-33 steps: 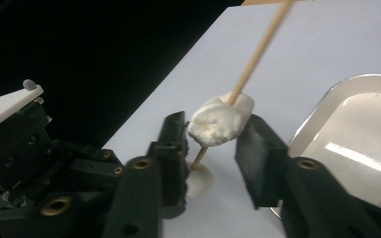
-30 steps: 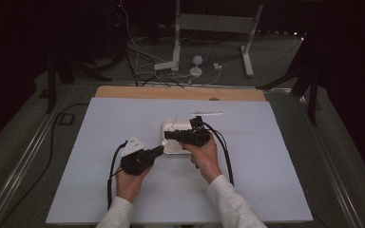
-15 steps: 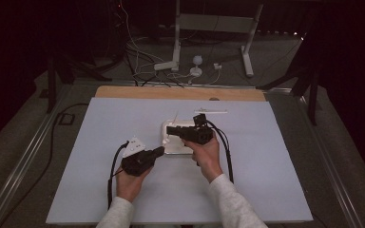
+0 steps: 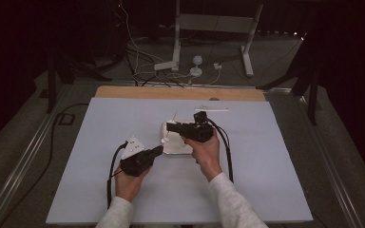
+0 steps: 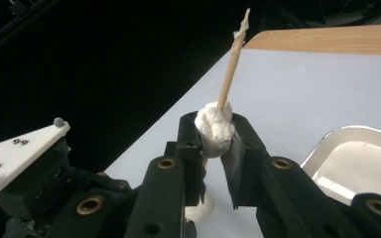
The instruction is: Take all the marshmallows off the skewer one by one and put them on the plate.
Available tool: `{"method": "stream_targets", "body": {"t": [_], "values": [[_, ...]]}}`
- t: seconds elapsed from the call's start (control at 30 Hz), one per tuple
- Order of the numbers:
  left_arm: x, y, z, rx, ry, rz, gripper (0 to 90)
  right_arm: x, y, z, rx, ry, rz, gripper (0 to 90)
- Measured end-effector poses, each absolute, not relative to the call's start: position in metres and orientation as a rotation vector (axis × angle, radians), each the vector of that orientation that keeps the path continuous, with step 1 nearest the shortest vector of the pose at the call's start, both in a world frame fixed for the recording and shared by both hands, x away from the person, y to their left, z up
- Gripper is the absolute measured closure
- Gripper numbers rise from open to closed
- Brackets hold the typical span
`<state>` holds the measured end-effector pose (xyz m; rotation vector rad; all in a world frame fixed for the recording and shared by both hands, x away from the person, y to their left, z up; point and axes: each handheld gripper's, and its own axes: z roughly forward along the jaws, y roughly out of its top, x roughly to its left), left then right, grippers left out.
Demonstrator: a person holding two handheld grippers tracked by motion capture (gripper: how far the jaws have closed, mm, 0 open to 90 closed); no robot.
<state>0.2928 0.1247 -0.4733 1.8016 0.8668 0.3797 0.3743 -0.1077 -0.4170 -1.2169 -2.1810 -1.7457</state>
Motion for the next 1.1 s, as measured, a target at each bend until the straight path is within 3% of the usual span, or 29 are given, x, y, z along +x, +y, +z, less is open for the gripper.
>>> {"method": "stream_targets", "body": {"t": [0.33, 0.67, 1.1], "values": [[0.293, 0.124, -0.48, 1.854, 0.868, 0.421, 90.0, 0.375, -0.115, -0.41, -1.268, -2.131, -1.825, 79.1], [0.297, 0.127, -0.487, 1.846, 0.901, 0.367, 90.0, 0.382, -0.164, -0.369, -1.32, -2.176, -1.929, 79.4], [0.298, 0.135, -0.484, 1.789, 0.929, 0.33, 90.0, 0.39, -0.157, -0.398, -1.359, -2.278, -1.802, 78.3]]}}
